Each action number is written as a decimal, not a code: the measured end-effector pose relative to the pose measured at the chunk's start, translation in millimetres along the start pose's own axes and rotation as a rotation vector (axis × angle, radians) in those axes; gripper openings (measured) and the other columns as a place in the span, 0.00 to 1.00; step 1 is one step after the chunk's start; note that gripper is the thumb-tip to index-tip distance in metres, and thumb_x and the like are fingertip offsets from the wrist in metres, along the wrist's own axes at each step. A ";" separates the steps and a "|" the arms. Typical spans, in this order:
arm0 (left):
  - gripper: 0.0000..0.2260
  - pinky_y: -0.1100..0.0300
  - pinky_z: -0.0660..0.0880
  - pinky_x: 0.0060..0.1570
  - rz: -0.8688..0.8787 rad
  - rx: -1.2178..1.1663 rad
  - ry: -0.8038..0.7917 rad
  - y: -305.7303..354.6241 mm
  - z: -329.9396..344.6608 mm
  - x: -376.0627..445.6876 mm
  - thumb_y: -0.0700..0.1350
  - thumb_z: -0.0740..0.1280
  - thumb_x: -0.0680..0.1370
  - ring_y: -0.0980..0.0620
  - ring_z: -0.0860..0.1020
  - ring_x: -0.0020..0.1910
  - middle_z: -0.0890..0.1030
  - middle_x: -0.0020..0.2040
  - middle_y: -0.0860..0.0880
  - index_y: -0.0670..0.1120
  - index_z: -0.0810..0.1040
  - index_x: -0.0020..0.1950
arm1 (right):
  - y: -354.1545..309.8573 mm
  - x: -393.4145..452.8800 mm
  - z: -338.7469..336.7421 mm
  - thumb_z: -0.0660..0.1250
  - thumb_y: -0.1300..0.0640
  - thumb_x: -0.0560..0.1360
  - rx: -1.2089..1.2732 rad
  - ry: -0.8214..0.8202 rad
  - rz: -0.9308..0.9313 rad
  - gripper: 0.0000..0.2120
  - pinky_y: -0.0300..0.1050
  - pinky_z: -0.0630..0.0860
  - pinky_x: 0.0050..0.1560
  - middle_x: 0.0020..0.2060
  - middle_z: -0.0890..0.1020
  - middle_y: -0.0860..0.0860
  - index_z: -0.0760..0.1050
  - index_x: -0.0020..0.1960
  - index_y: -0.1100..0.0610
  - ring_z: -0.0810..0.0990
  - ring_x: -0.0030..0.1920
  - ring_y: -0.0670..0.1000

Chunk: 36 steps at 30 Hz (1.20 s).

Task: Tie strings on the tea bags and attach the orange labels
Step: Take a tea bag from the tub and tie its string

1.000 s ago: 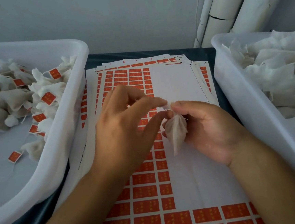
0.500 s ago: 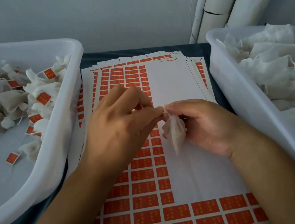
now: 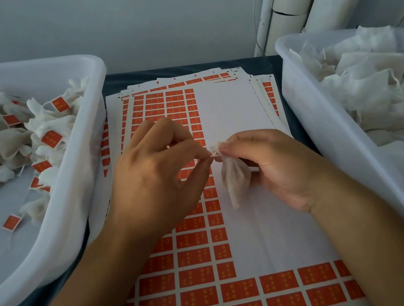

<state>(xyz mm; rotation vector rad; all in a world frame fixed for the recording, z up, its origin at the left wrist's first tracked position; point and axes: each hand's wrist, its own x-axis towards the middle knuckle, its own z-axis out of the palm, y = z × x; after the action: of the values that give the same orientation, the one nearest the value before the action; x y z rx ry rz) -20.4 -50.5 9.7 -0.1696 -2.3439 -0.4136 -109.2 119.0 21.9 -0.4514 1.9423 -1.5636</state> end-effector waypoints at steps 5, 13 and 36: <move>0.04 0.63 0.78 0.44 -0.241 -0.124 -0.090 6.9 -1.2 0.7 0.51 0.76 0.76 0.55 0.77 0.45 0.81 0.48 0.56 0.51 0.86 0.47 | 2.5 1.2 2.9 0.64 0.43 0.81 -0.252 0.116 -0.130 0.16 0.40 0.76 0.49 0.40 0.83 0.45 0.82 0.45 0.52 0.81 0.45 0.41; 0.05 0.73 0.76 0.40 -0.604 -0.335 -0.053 4.7 -0.3 4.6 0.54 0.73 0.74 0.60 0.79 0.46 0.80 0.44 0.61 0.59 0.80 0.40 | 2.7 -0.6 4.0 0.66 0.37 0.76 -0.312 0.044 -0.352 0.16 0.35 0.79 0.42 0.40 0.85 0.41 0.71 0.59 0.42 0.85 0.46 0.44; 0.07 0.71 0.72 0.39 -0.651 -0.160 -0.160 -6.2 3.5 3.7 0.59 0.73 0.76 0.59 0.78 0.44 0.77 0.48 0.63 0.61 0.77 0.49 | 8.2 4.2 -7.2 0.70 0.39 0.75 -0.499 0.110 -0.410 0.16 0.24 0.75 0.39 0.42 0.84 0.33 0.73 0.60 0.39 0.83 0.45 0.36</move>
<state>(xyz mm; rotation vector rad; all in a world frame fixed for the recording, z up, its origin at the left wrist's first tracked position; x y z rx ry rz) -26.8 -55.1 8.4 0.5187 -2.4816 -0.9286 -116.2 123.9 14.0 -1.0429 2.4439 -1.3366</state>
